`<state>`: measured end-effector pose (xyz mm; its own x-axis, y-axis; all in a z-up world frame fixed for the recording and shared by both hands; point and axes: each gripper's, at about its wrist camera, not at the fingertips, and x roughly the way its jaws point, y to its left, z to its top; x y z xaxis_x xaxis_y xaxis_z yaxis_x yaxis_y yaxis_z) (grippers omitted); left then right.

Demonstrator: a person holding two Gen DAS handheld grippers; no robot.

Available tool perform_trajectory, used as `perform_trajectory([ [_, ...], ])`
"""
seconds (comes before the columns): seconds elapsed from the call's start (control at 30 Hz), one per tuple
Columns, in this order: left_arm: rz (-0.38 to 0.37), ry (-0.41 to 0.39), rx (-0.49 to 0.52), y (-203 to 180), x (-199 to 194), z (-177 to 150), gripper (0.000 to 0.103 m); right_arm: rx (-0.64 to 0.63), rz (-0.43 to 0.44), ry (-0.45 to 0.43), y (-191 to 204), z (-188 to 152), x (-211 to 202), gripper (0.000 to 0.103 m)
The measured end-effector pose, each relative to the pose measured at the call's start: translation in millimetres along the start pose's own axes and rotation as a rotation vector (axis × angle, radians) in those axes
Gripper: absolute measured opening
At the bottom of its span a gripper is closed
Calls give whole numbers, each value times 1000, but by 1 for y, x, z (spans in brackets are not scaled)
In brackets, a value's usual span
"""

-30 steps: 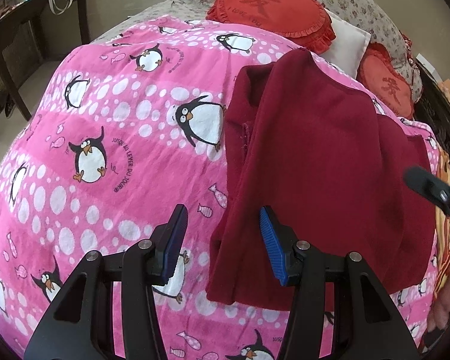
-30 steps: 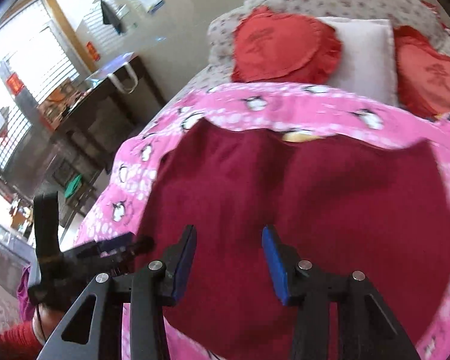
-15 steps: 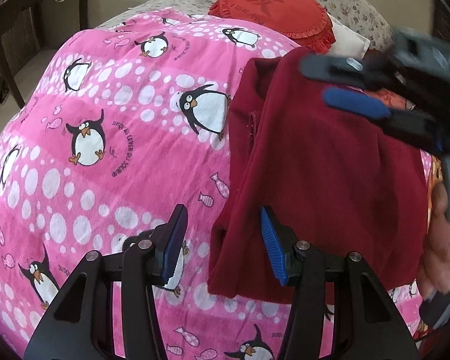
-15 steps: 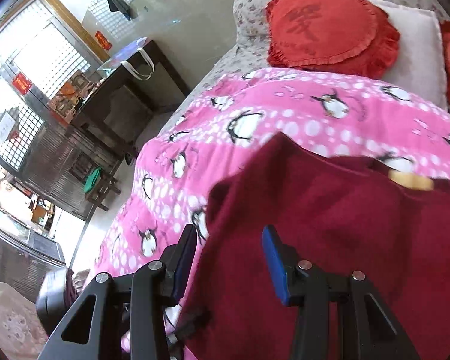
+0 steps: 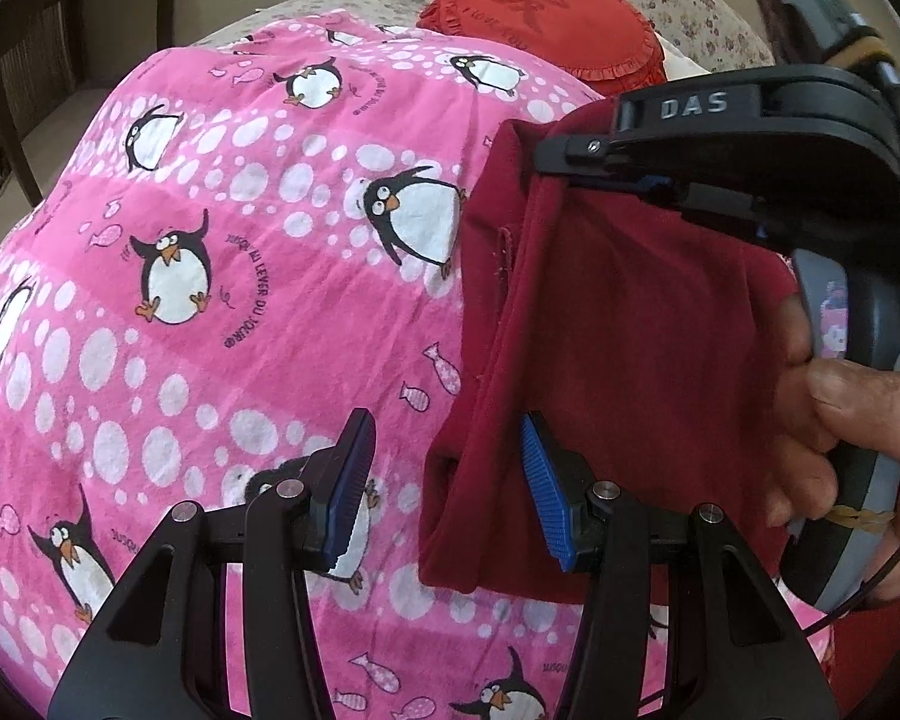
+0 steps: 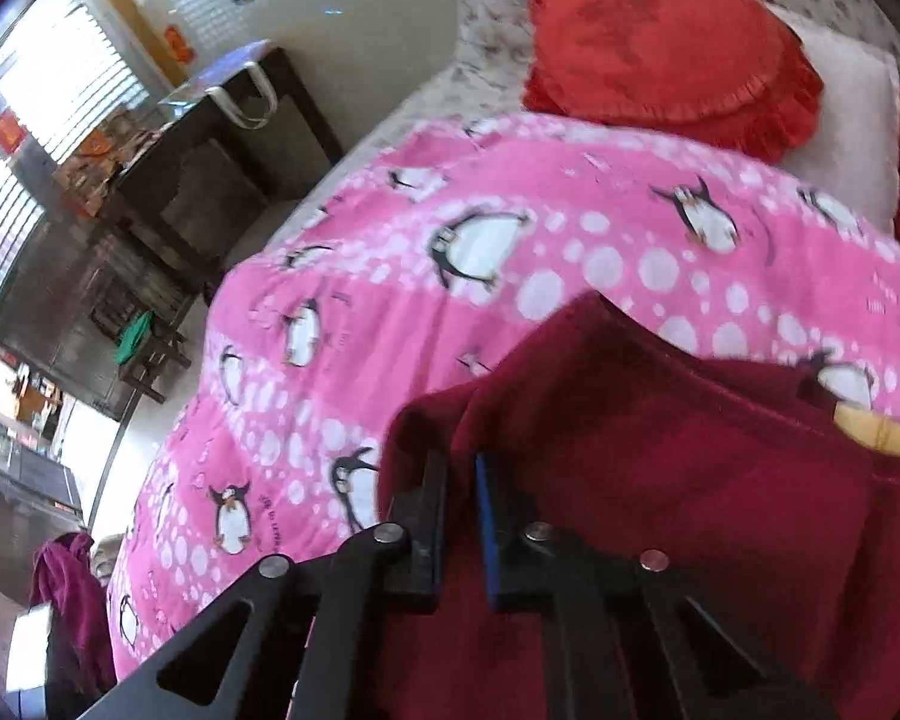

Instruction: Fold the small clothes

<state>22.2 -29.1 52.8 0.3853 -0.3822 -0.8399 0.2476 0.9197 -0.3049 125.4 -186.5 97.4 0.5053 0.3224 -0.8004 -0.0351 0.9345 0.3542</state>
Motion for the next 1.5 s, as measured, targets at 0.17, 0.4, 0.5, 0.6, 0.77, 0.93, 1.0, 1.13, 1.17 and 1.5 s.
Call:
perform_trajectory([
  [0.17, 3, -22, -18, 4, -7, 1, 50, -14, 34, -2, 9, 3, 2, 6],
  [0.4, 8, -21, -41, 6, -10, 2, 50, 34, 96, 17, 1, 3, 18, 6],
  [0.5, 4, -24, -41, 6, -8, 3, 50, 69, 150, -2, -7, 1, 1, 7],
  [0.6, -3, -23, -46, 7, -5, 5, 50, 39, 118, -8, -8, -3, -18, 14],
  [0.77, -30, -18, -67, 9, -2, 3, 50, 57, 2, 14, -25, -10, -14, 58],
  [0.93, -50, -8, -78, 14, 2, 2, 54, 83, 20, 45, -27, -8, -7, 58],
  [1.0, -50, -9, -92, 17, 2, 0, 61, 92, 68, 40, -19, -3, -10, 58],
  [1.13, -72, -2, -117, 23, 4, 0, 61, 44, -24, 52, 5, 10, -1, 67],
  [1.17, -76, -4, -121, 24, 4, -1, 62, 32, -45, 64, 9, 13, 6, 68],
  [1.5, -106, -4, -84, 25, 2, -10, 63, -156, -253, 152, 37, 9, 55, 86],
])
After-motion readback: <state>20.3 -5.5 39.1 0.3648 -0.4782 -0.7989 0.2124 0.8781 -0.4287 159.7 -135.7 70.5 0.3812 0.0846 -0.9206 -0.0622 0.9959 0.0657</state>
